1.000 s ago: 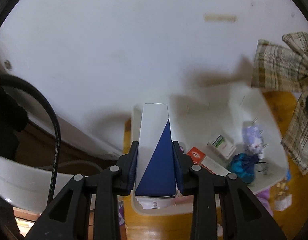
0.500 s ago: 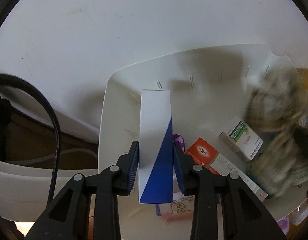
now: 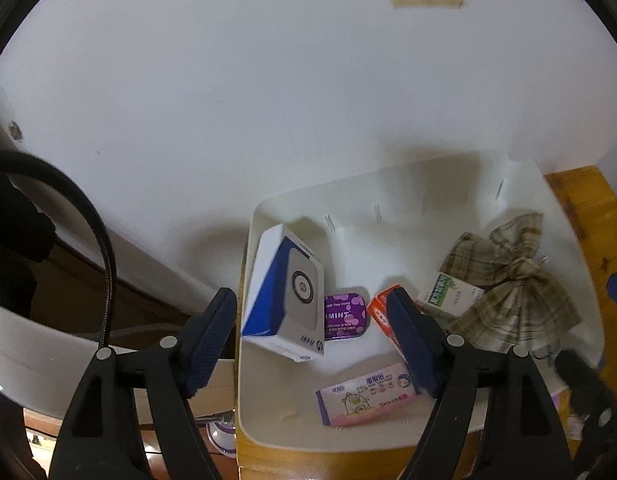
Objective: Organize objects
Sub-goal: 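Lower the HP box and plaid bow into the tray and open both grippers, then withdraw both grippers from the tray toward the remaining table items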
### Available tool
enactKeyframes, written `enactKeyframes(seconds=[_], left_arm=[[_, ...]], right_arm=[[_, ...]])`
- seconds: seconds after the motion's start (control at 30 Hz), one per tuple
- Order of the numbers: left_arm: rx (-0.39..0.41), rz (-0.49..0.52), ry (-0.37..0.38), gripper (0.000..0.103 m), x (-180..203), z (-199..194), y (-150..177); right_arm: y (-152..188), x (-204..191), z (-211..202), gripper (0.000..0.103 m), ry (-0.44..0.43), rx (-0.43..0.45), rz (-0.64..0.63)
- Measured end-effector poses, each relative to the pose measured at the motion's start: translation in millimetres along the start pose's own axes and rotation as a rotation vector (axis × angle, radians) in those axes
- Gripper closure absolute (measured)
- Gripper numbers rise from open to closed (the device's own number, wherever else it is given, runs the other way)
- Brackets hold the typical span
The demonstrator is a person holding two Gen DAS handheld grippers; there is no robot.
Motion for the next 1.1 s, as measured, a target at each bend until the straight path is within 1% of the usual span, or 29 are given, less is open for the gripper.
enactKeyframes(seconds=[0.03, 0.07, 0.13, 0.23, 0.3, 0.5, 0.73, 0.9, 1.0, 1.1], left_arm=[[0.010, -0.001, 0.000, 0.023, -2, -7, 0], [0.055, 0.040, 0.039, 0.023, -7, -9, -6], [0.070, 0.043, 0.047, 0.023, -12, -18, -8], [0.098, 0.043, 0.049, 0.023, -7, -33, -9], [0.113, 0.039, 0.052, 0.023, -11, -51, -5], [0.156, 0.015, 0.095, 0.023, -22, -88, 7], [0.239, 0.004, 0.107, 0.023, -45, -147, 25], [0.288, -0.018, 0.132, 0.023, -62, -176, 44], [0.310, -0.027, 0.157, 0.022, -68, -189, 61], [0.318, -0.026, 0.184, 0.022, -69, -195, 75]], right_arm=[[2, -2, -5, 0.037, -0.004, 0.002, -0.005], [5, -4, -11, 0.037, -0.008, 0.005, -0.011], [9, -7, -21, 0.037, -0.011, 0.013, -0.016], [14, -10, -40, 0.037, -0.020, 0.030, -0.022], [16, -13, -54, 0.037, -0.021, 0.044, -0.028], [23, -25, -98, 0.037, -0.041, 0.082, -0.033], [39, -47, -150, 0.037, -0.067, 0.128, -0.062], [63, -62, -184, 0.037, -0.103, 0.156, -0.094], [83, -65, -202, 0.032, -0.118, 0.160, -0.114], [106, -62, -216, 0.031, -0.125, 0.151, -0.120]])
Point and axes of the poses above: each gripper's, at about its wrist camera, not at the fingertips, and z roughly the way its jaws point, x to its right, y to its underside, the point moved 2 cm from there along z, roughly the way its jaws point, and after that the axes turned 12 degrees about z, right-handed, at the moved point
